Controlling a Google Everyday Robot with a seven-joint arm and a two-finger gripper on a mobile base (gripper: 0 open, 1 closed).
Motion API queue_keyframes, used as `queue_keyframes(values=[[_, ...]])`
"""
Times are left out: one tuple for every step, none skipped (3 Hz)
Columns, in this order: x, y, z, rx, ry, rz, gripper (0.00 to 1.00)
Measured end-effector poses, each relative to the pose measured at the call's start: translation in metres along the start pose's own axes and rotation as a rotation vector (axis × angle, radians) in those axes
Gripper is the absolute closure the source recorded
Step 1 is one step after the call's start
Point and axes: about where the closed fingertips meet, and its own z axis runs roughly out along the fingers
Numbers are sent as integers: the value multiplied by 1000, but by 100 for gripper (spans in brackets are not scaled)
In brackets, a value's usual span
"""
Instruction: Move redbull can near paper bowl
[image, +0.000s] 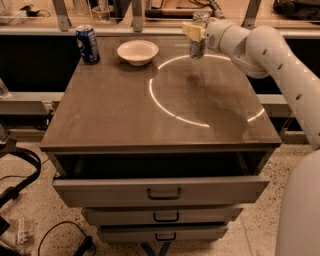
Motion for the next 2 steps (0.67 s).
queue_keyframes(values=[[20, 8, 18, -11, -49, -9, 100], [31, 18, 34, -43, -71, -11, 100]])
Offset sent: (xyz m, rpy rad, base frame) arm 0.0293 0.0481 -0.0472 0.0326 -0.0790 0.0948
